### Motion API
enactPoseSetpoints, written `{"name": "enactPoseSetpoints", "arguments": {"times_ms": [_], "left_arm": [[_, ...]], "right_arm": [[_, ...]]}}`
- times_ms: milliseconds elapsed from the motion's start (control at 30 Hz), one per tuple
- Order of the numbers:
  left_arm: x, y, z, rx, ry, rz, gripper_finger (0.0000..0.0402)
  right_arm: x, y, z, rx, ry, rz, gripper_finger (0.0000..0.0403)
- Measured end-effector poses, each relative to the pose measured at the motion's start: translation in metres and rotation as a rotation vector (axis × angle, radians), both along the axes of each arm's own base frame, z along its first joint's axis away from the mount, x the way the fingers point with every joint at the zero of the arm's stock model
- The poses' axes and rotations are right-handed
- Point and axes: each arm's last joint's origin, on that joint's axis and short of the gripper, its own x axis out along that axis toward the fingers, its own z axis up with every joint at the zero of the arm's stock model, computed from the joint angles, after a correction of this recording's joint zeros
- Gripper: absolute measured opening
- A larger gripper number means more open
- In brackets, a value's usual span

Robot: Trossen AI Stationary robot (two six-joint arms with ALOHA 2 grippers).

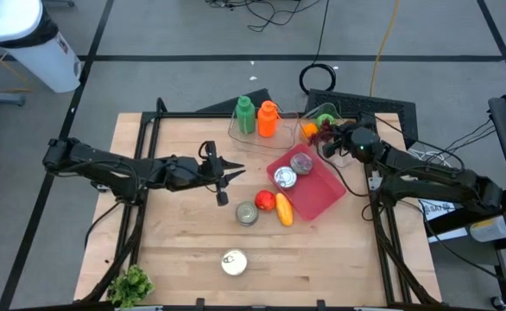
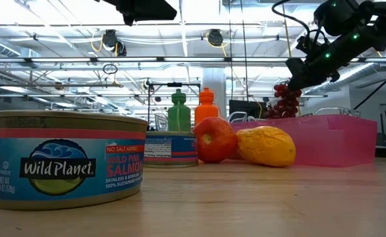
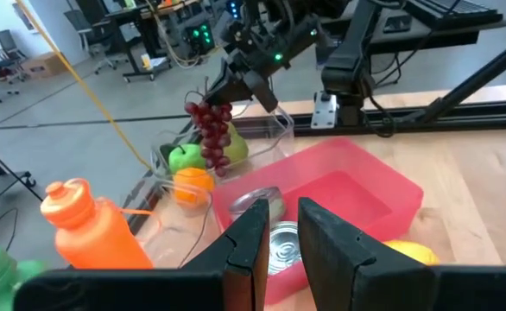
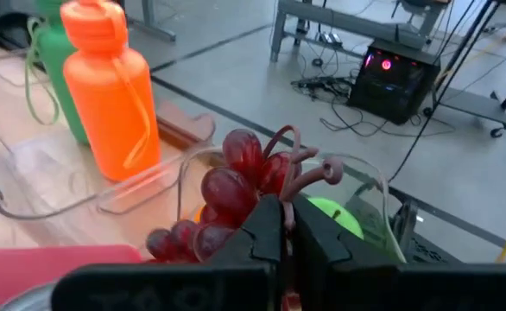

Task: Pick & Place Food Item
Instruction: Put the purple grapes into the right transparent bin

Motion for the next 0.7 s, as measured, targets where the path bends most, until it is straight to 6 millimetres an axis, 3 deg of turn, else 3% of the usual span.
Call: {"name": "enactPoseSetpoints", "arguments": {"times_ms": [700], "left_arm": [[0.0, 0.003, 0.0, 0.0, 0.0, 0.011, 0.0076]], "right_arm": [[-0.002, 0.0, -0.01, 0.003, 0.013, -0.037, 0.0003]]}}
